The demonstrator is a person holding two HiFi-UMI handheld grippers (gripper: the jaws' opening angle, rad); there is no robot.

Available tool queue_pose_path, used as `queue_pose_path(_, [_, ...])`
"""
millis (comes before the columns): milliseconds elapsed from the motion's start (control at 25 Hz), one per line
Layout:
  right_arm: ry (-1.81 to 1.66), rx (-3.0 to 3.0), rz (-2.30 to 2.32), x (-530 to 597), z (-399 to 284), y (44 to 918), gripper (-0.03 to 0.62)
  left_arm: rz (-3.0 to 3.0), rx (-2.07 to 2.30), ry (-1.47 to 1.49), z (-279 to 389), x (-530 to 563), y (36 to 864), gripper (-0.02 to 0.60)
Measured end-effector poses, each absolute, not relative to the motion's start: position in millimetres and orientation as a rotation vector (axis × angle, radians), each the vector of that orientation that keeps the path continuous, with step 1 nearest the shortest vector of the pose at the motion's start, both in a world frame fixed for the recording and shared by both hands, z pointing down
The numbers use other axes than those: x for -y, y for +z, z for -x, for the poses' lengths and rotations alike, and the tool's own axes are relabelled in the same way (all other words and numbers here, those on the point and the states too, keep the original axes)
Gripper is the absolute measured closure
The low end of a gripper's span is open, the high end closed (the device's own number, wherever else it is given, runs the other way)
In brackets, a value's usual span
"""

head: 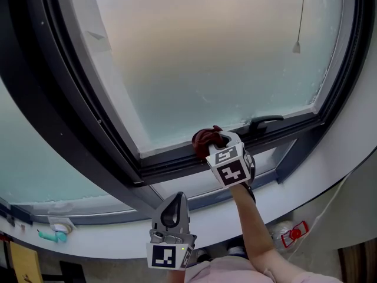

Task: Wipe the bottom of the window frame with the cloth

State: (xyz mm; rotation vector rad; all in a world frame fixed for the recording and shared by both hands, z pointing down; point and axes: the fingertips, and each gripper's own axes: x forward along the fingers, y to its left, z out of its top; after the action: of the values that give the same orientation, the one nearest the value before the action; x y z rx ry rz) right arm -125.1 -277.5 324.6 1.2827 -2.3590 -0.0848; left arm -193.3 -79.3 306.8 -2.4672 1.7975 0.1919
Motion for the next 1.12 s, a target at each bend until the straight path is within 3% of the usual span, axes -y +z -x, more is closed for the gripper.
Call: queue_pose_path(1120, [0.0, 2.358, -1.393, 295.6, 74.5, 324.9, 0.537, 2.481, -1.795, 0.185, 188.1, 73.5, 308.1, 0.58])
